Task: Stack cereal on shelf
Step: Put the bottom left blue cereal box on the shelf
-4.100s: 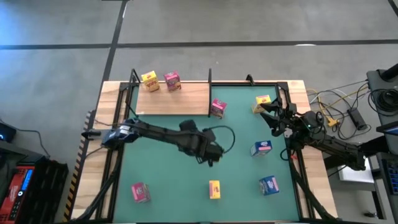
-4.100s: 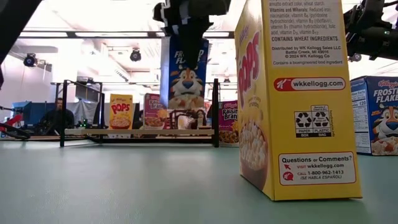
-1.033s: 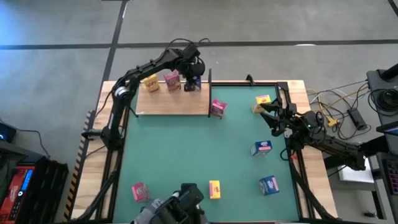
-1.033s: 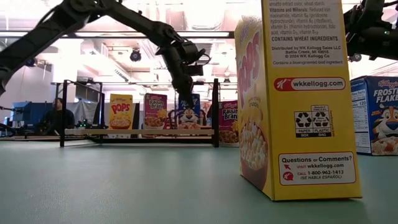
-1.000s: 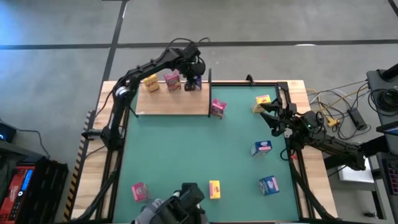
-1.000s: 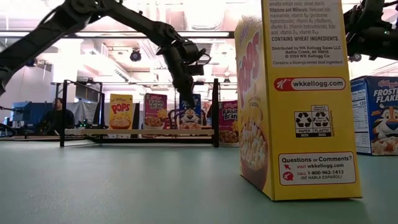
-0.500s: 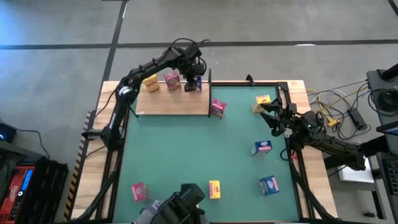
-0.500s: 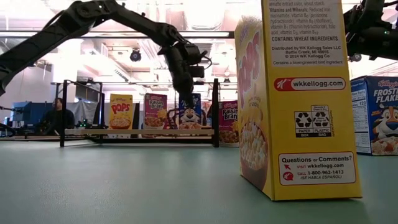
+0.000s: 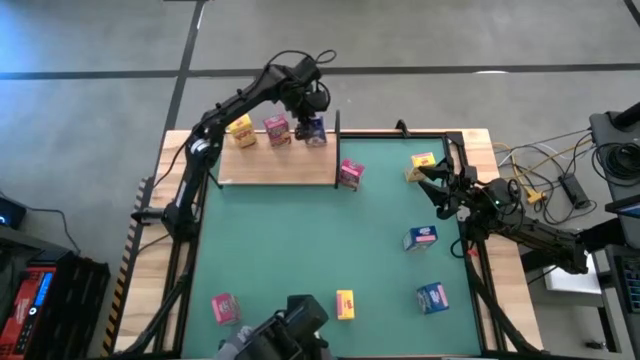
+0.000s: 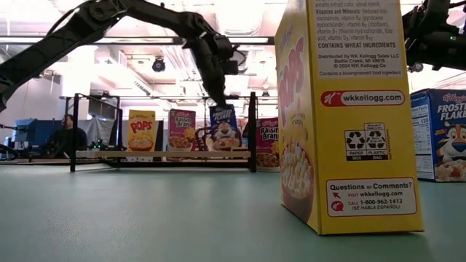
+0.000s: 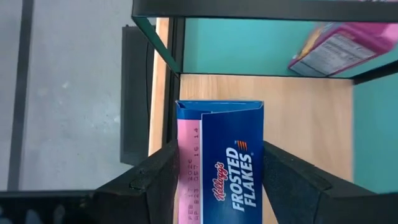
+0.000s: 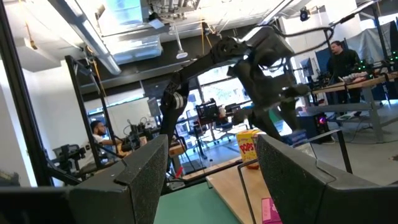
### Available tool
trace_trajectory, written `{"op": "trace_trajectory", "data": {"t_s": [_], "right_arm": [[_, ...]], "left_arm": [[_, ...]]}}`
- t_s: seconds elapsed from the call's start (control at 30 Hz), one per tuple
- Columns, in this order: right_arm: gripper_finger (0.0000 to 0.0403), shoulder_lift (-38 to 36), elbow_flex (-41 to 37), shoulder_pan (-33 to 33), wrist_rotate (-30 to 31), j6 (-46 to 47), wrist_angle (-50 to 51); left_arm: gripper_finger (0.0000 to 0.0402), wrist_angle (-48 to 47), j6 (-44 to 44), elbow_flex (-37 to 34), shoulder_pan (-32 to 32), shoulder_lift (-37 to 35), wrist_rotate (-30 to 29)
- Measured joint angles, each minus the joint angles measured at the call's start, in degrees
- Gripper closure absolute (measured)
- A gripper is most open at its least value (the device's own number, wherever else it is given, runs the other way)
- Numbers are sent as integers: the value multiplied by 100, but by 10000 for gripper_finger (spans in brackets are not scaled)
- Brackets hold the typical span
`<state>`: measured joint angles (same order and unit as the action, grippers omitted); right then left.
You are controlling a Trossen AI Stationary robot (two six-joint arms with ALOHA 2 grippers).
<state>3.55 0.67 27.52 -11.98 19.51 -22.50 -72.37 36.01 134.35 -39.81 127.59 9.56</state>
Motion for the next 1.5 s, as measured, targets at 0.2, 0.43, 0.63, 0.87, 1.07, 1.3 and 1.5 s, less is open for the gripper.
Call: {"op": "trace_trajectory", "data": {"t_s": [0.2, 0.43, 0.63, 0.87, 1.07, 1.3, 1.5], "right_arm": [[167, 0, 0, 0, 0, 0, 1], [167, -2, 0, -2, 3, 0, 2], [167, 0, 0, -1, 1, 0, 2], [167, 0, 0, 0, 0, 0, 0], [167, 0, 0, -2, 1, 0, 0], [167, -2, 0, 0, 1, 0, 1], [167, -2, 0, -1, 1, 0, 2]], "left_arm": [[207, -220, -202, -90, 54, -311, 43], [207, -43, -203, -167, 118, -177, 44], [207, 180, -203, -366, 118, -118, 66], [207, 239, -188, -385, 118, -190, 16], [207, -17, -310, -387, 118, -308, -26], [182, -134, -657, -389, 131, -308, -157], [141, -303, -906, -389, 202, -333, -282]]}}
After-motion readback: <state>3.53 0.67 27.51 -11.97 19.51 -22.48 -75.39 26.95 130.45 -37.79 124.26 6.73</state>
